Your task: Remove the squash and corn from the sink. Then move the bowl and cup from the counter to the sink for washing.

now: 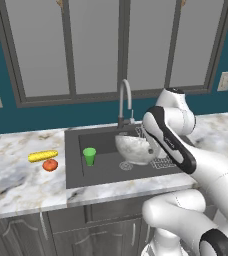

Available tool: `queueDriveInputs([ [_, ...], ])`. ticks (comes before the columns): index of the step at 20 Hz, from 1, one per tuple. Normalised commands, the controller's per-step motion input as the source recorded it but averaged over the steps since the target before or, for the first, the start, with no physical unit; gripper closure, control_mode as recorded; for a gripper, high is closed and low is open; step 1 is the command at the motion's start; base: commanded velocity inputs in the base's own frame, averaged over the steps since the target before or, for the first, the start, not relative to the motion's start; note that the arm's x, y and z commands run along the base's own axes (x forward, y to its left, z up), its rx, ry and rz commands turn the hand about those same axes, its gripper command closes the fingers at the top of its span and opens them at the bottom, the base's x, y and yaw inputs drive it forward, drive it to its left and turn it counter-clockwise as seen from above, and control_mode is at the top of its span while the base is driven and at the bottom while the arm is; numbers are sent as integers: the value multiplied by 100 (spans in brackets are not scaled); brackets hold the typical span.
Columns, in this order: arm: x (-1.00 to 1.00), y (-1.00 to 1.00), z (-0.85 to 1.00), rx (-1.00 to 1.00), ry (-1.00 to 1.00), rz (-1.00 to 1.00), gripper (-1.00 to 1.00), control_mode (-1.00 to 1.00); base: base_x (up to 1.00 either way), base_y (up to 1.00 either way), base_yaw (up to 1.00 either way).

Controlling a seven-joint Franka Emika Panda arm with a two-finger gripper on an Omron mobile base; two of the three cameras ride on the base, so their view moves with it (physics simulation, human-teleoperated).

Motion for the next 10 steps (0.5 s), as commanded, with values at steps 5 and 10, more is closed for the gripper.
queueDriveInputs([
  [5, 10, 18, 0, 7, 0, 0, 100, -100, 0, 0, 0],
  [10, 13, 15, 0, 5, 0, -1, 100, -100, 0, 0, 0],
])
